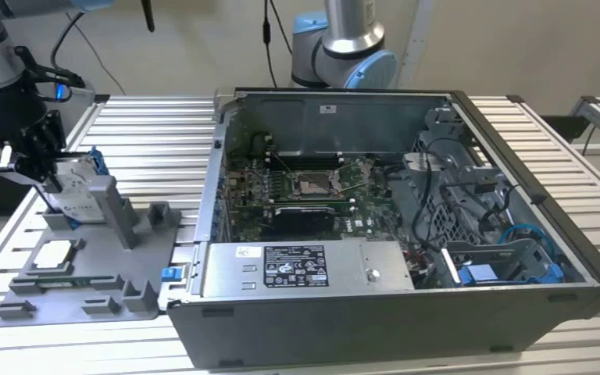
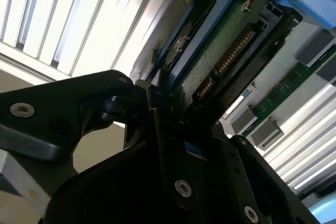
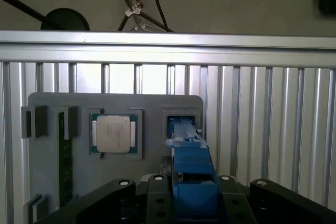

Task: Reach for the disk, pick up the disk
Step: 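Pick up the disk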

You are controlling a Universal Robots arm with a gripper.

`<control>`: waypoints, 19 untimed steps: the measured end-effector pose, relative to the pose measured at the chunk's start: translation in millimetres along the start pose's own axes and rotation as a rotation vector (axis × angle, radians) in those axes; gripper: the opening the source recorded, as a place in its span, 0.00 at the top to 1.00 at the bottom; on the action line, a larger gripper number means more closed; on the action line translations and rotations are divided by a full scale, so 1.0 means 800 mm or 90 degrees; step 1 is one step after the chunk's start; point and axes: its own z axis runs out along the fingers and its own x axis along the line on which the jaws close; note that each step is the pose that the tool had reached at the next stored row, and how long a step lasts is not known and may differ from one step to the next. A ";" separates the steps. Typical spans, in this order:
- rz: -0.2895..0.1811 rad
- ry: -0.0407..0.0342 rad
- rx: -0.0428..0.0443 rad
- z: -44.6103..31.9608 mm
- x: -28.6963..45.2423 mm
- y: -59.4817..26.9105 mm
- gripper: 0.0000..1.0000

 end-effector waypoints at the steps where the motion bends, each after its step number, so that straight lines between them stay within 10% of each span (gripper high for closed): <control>1: 0.000 0.0019 0.0001 0.0001 -0.0001 0.000 1.00; 19: 0.000 0.0020 -0.0001 -0.0002 -0.0003 0.000 1.00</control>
